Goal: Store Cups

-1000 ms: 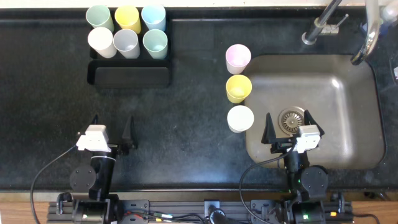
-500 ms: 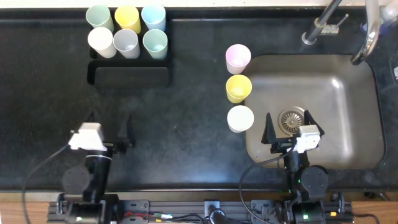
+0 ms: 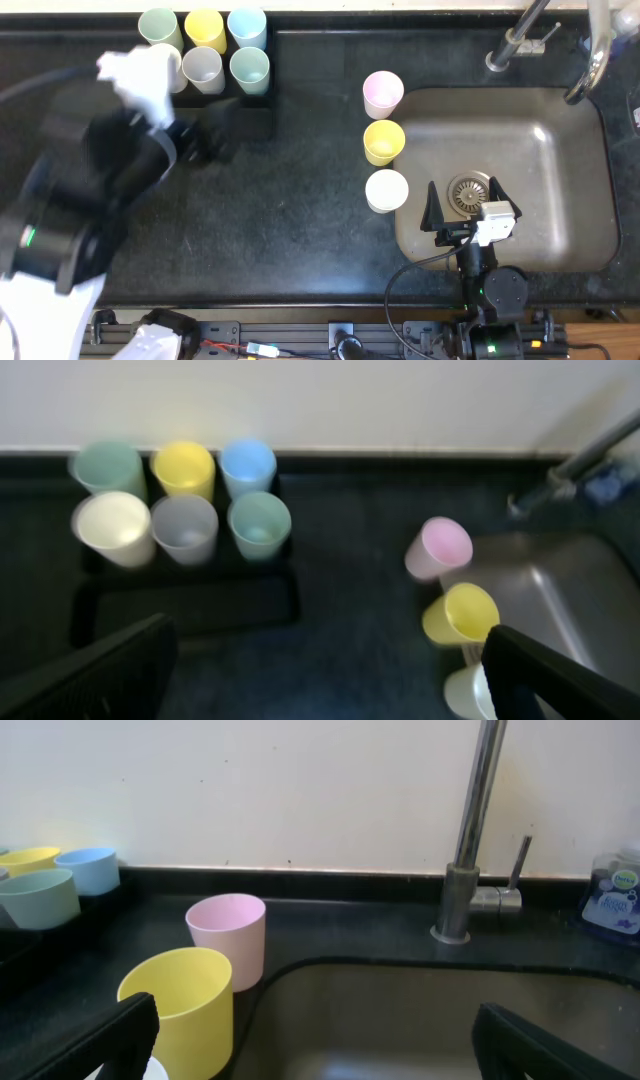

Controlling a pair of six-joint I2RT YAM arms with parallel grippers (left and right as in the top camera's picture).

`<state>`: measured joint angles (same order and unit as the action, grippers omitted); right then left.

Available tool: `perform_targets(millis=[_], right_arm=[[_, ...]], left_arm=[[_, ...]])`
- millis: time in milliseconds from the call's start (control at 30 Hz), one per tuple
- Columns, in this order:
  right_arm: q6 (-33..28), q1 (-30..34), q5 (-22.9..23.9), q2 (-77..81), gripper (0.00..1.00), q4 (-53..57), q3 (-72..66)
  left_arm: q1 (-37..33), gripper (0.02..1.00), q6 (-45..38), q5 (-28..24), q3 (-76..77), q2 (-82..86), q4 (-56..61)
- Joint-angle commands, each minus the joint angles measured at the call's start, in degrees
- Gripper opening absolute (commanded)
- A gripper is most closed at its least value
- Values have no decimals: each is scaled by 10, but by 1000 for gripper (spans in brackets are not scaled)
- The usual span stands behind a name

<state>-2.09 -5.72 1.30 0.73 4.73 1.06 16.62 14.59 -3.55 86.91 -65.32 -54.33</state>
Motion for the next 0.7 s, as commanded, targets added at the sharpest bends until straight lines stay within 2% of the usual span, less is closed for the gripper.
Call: perform_targets(millis=[33, 133, 400, 700], right_arm=[[4, -4, -4, -5, 998, -3, -8], [4, -4, -4, -5, 996, -3, -8], [4, -4, -4, -5, 998, -3, -8], [4, -4, -4, -5, 998, -3, -8]], left_arm=[[91, 1000, 107, 78, 211, -198, -143], [134, 1000, 132, 99, 308, -294, -201], [203, 987, 193, 103, 581, -558, -335], [215, 954, 205, 92, 687, -728, -371]])
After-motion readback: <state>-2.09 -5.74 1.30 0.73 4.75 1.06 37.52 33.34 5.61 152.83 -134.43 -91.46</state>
